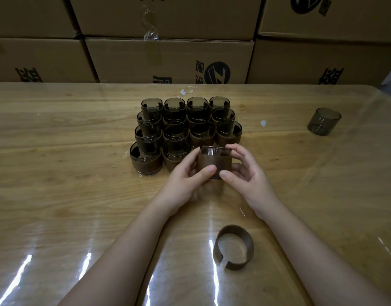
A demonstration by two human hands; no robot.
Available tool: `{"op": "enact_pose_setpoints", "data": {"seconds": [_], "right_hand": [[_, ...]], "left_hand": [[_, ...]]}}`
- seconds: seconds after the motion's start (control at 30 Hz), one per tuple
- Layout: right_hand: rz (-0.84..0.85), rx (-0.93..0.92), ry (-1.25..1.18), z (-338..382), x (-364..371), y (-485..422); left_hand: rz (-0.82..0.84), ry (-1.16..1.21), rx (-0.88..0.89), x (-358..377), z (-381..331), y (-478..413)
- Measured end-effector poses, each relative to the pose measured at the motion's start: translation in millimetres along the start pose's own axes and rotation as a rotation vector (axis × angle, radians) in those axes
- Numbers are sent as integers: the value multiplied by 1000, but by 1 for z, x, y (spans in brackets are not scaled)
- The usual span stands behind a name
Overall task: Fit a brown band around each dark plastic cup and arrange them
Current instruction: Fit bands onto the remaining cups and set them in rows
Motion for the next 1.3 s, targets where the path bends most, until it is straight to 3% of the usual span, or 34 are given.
{"op": "enact_pose_setpoints", "data": {"seconds": [0.17,0.4,0.5,0.6,0.67,0.97,1.3], "right_hand": [[-60,-3,9,2,-4,1],[12,23,79,0,3,-1],[-44,28,40,-4,-3,-2],[-207,61,-60,-12,-20,-4],[-290,60,-93,-15,-30,-5],[-204,84,125,-13,-11,-11],[-89,58,370,-11,4,-40]], "left_hand": [[-44,-45,12,-2,2,-2],[-56,-74,-7,-4,2,-1],[-82,-77,-2,-2,0,-1],[-87,-73,-20,0,1,-1],[-79,-218,8,2,-1,0],[328,-811,25,44,8,12],[371,-835,10,44,8,11]]}}
Point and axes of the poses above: each hand's wrist, its own y-axis away from the middle knuckle, its own x-axis out of the palm, z = x × y, the point moved 8 cm from there along -y, towards the middle knuckle, and after that the axes turned 8 degrees about y, right-handed, at the moved point
